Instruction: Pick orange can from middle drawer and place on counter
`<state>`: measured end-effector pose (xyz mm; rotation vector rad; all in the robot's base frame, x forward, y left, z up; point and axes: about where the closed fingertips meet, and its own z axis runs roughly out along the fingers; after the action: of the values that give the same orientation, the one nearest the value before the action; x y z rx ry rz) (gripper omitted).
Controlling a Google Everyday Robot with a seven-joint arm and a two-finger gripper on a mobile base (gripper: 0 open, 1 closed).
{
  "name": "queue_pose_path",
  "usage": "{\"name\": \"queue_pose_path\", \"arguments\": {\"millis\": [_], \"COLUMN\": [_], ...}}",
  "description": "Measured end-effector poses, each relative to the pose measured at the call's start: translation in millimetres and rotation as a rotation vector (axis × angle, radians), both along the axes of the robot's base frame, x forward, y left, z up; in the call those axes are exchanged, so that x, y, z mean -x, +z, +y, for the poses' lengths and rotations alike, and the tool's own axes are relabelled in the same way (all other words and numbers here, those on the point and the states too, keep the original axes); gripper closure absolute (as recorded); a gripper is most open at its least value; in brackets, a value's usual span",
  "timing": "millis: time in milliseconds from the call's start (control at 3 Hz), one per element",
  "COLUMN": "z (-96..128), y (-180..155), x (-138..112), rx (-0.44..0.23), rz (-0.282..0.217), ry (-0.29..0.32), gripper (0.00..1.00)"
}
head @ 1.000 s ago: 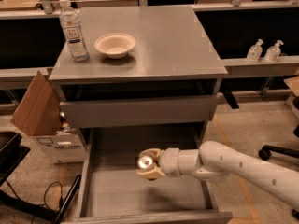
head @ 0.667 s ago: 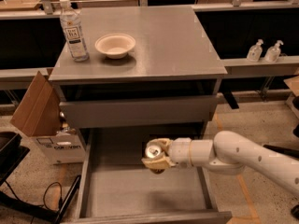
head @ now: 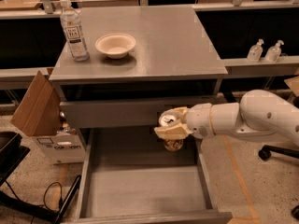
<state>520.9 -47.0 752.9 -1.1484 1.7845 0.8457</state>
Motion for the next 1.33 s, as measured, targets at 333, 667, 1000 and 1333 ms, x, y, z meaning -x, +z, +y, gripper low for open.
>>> {"name": "queue_pose_path", "arguments": {"millis": [333,667,1000,1333], "z": [-19.8,-19.8,-20.3,-27.1], "y": [34.5,42.4,72.1,147.2], "x": [-4.9,-8.7,-23.2,-57.6], "rx": [0.018,0.008,-0.032,-0.08], "rz": [0.017,0.011,-0.009,-0.055], "ry": [-0.055,-0.066,-0.108,-0.219], "gripper": [1.0,1.0,1.0,1.0]}}
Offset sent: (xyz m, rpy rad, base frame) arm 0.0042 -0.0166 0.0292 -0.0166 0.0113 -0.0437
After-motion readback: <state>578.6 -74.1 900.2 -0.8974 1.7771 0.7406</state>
